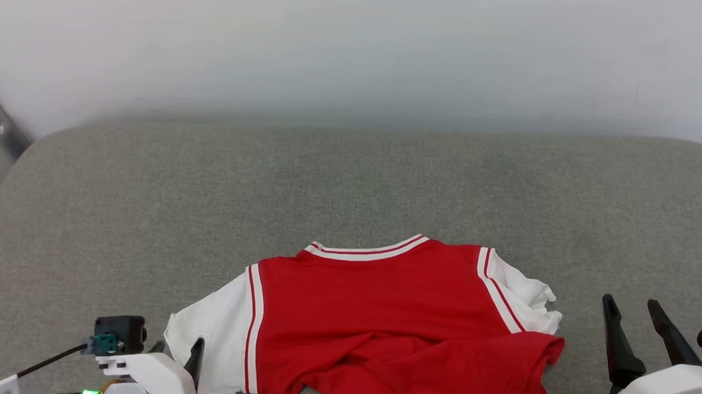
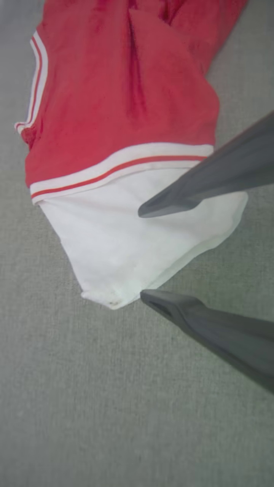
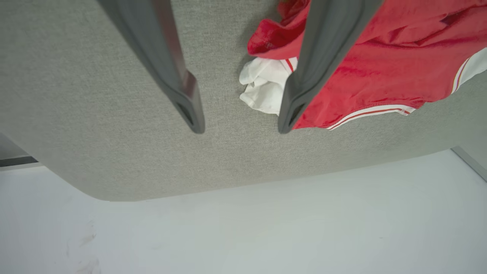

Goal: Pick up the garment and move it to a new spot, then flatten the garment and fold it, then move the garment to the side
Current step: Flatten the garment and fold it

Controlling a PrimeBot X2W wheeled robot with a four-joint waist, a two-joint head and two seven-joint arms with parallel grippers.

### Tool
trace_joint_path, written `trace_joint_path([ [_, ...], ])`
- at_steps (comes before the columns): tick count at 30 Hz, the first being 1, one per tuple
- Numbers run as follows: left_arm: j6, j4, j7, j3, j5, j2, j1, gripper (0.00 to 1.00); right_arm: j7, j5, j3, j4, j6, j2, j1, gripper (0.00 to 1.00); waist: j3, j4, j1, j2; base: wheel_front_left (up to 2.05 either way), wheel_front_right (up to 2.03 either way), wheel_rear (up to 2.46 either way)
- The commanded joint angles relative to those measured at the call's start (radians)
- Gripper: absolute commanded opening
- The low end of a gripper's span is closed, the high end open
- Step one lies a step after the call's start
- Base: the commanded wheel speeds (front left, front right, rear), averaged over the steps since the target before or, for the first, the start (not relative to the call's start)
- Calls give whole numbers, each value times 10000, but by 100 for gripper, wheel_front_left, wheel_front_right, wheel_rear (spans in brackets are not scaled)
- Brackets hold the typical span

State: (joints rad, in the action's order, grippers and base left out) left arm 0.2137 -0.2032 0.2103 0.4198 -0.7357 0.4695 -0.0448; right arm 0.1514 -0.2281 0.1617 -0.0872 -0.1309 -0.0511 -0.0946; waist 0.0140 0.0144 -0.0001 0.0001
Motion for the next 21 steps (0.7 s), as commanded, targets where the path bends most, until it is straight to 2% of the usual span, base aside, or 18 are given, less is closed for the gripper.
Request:
trace_joint_path([
  [1,101,124,-431,-129,98,-97,-35,100,66,32,44,-91,3,14,-146,100,-147,15,1,-1,0,0,0],
  [3,206,284,-1022,-326,211,-177,-121,100,138,16,61,-174,3,15,-156,100,-204,24,1,-1,0,0,0],
  [12,30,1022,-3588,-857,692,-556,-467,100,903,-231,351,44,3,15,-34,100,-219,50,1,-1,0,0,0],
  [16,89,1321,-4114,-842,975,-647,-574,100,2204,-516,679,409,3,-109,260,100,-46,152,1,-1,0,0,0],
  [21,118,1668,-4300,-786,1172,-737,-809,100,4412,-804,745,908,3,-709,1120,100,450,431,1,-1,0,0,0],
])
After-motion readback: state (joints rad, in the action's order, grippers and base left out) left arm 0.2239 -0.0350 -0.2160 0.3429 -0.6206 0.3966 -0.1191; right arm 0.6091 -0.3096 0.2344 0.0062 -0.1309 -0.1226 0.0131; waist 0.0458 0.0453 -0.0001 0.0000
